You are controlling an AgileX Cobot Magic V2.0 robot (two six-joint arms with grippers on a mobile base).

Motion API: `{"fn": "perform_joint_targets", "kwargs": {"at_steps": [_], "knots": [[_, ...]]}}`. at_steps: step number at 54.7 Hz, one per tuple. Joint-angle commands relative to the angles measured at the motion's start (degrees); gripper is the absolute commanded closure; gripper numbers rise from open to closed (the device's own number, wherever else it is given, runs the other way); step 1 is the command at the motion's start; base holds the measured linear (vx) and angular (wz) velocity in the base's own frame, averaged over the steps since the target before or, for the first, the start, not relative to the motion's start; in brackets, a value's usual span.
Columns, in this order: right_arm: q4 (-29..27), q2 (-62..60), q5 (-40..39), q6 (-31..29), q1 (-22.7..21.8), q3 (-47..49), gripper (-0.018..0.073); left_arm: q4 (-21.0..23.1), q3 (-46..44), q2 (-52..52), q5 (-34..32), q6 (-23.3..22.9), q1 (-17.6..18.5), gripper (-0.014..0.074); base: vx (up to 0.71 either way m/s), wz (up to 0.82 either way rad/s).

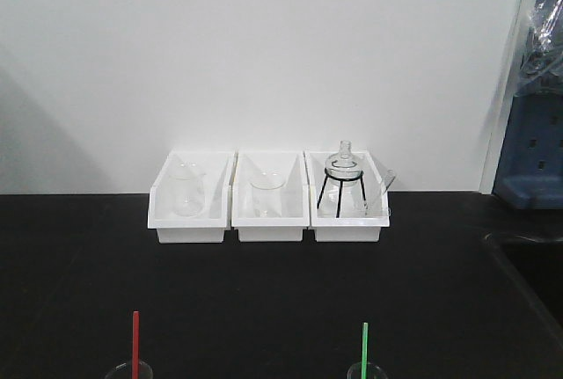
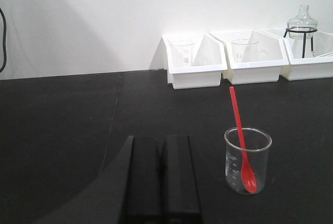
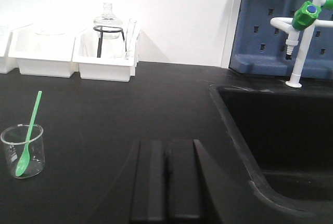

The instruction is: Sort red and green spoons into left cabinet

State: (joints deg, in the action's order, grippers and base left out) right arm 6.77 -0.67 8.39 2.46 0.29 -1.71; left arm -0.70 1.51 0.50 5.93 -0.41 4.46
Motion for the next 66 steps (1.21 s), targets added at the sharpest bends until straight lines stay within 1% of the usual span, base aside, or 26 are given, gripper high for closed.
{"fn": "perform_joint_targets", "kwargs": {"at_steps": [1, 51, 64, 65, 66], "knots": [[0.4, -0.7, -4.6, -0.1, -0.3, -0.5, 0.0566, 0.4, -0.1, 1.2, -5.0, 0.0, 0.2, 0.06, 0.0, 0.0], [0.4, -0.7, -5.4, 0.0, -0.3, -0.5, 0.0566, 0.4, -0.2, 1.2, -5.9, 0.1, 0.2, 0.06, 0.0, 0.0], [0.4, -0.7, -10.3, 0.1, -0.3, -0.5, 0.0566, 0.4, -0.3, 1.2, -11.1, 0.1, 0.2, 0.06, 0.0, 0.0], [0.4, -0.7, -14.6, 0.2, -0.3, -0.5, 0.0566, 0.4, -0.3, 1.2, -14.8, 0.0, 0.2, 0.06, 0.0, 0.0], [0.4, -0.7, -15.3, 0.3, -0.3, -0.5, 0.0566, 0.7, -0.3, 1.2, -15.5, 0.0, 0.2, 0.06, 0.0, 0.0]]}}
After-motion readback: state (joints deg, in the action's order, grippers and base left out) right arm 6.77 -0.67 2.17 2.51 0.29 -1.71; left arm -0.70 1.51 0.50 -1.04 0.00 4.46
